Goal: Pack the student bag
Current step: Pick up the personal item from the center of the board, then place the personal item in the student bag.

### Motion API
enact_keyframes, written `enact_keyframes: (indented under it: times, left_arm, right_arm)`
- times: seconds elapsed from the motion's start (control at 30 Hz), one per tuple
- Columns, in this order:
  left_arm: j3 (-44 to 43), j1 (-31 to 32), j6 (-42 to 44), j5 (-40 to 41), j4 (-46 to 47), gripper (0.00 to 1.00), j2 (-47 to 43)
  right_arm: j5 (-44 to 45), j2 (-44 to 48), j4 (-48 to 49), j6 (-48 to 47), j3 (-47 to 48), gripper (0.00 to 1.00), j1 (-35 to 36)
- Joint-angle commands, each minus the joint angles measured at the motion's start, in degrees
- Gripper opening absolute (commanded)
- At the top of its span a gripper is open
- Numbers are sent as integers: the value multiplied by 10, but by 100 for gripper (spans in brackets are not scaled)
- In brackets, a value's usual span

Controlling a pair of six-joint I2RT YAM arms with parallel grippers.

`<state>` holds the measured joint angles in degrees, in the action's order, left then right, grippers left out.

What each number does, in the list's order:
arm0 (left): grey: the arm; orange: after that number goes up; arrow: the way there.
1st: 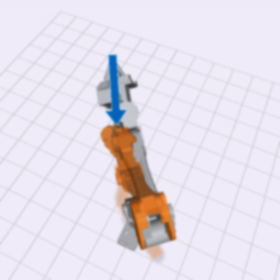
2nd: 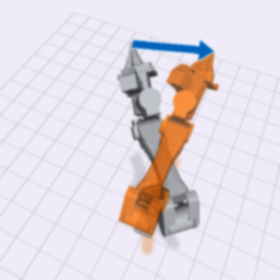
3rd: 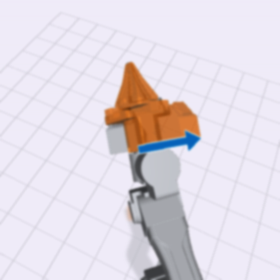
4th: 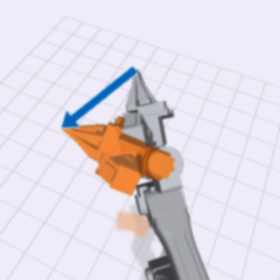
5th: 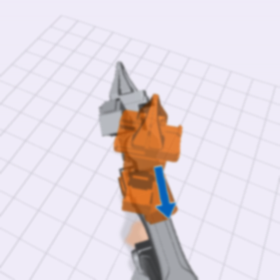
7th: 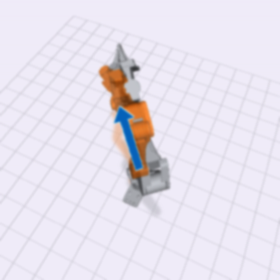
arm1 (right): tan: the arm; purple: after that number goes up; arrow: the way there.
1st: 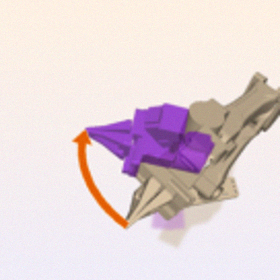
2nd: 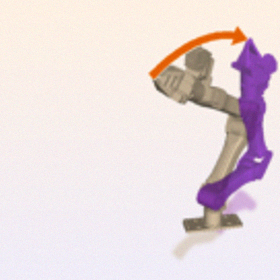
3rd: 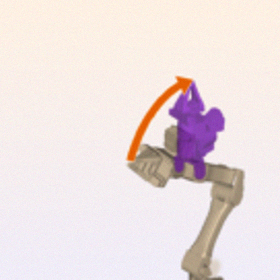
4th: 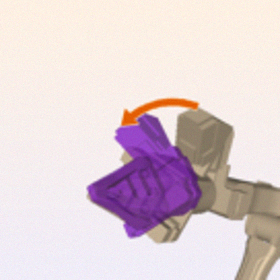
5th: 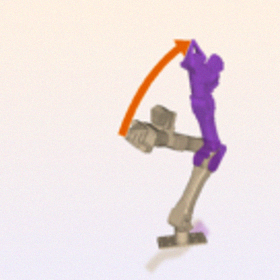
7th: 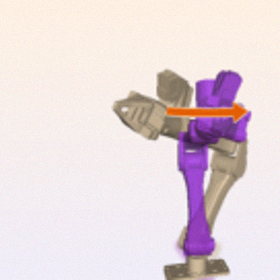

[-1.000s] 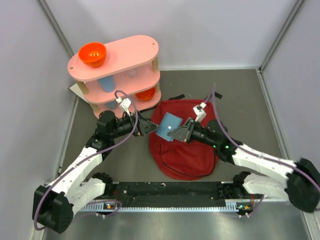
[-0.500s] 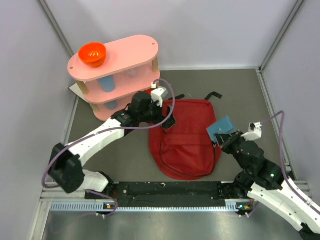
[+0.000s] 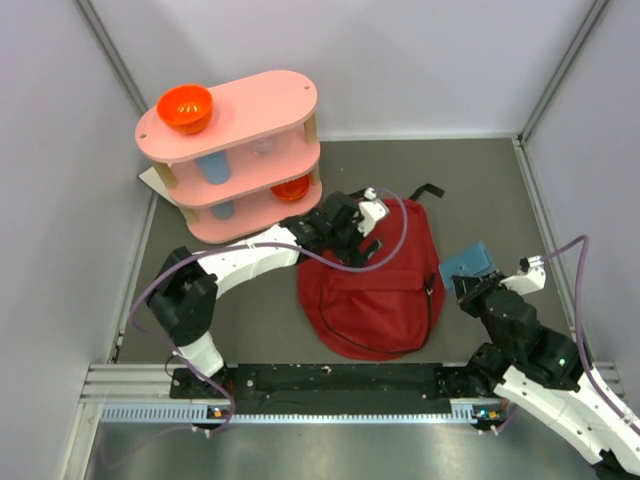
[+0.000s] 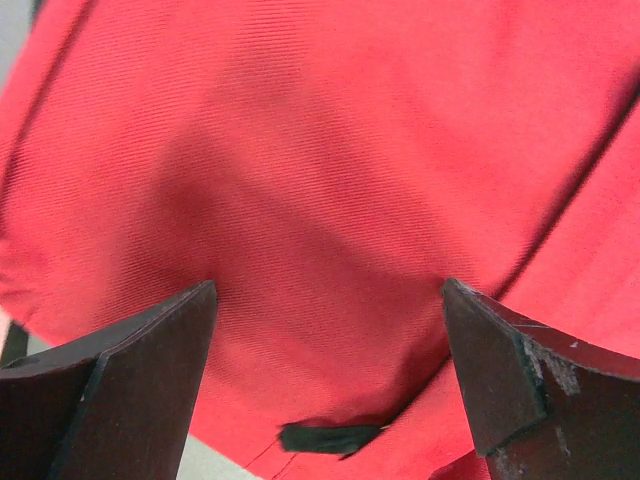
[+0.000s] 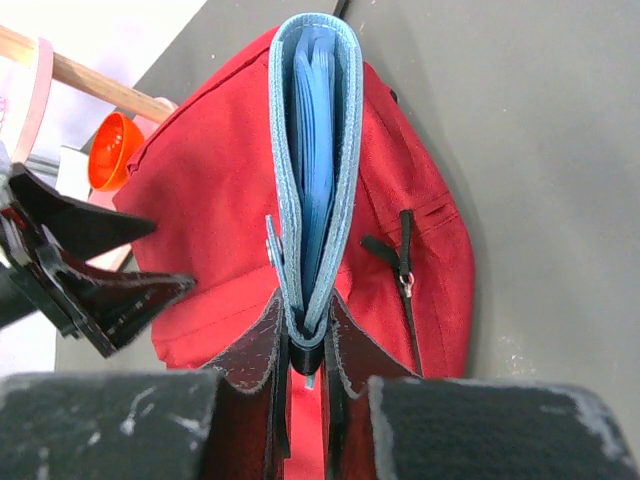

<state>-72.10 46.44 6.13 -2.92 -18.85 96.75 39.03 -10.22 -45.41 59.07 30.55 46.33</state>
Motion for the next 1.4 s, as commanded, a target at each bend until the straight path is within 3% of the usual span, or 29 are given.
enact_keyframes:
  times: [0.0, 0.17, 0.37, 0.77, 0.87, 1.03, 1.17, 1.37]
  left_arm:
    - [-1, 41, 45, 24, 0, 98, 12]
    - [14, 73, 43, 43, -7, 93, 20]
    - [39, 79, 34, -23, -7, 93, -7]
    - [78, 104, 19, -49, -14, 89, -36]
    - [84, 107, 10, -33, -3, 89, -34]
    - [59, 108, -20, 70, 9, 87, 6]
    - [49, 108, -42, 138, 32, 74, 30]
    - [73, 108, -43, 212, 62, 46, 17]
  right_arm:
    - [9, 6, 0, 17, 9, 0, 1]
    - [7, 8, -1, 17, 7, 0, 0]
    - [5, 9, 0, 32, -4, 1, 1]
    - [1, 8, 0, 48, -26, 5, 0]
    - [-3, 9, 0, 54, -29, 5, 0]
    - [-4, 8, 1, 56, -31, 6, 1]
    - [-5, 9, 0, 53, -29, 7, 1]
    - [-6, 8, 0, 53, -31, 8, 0]
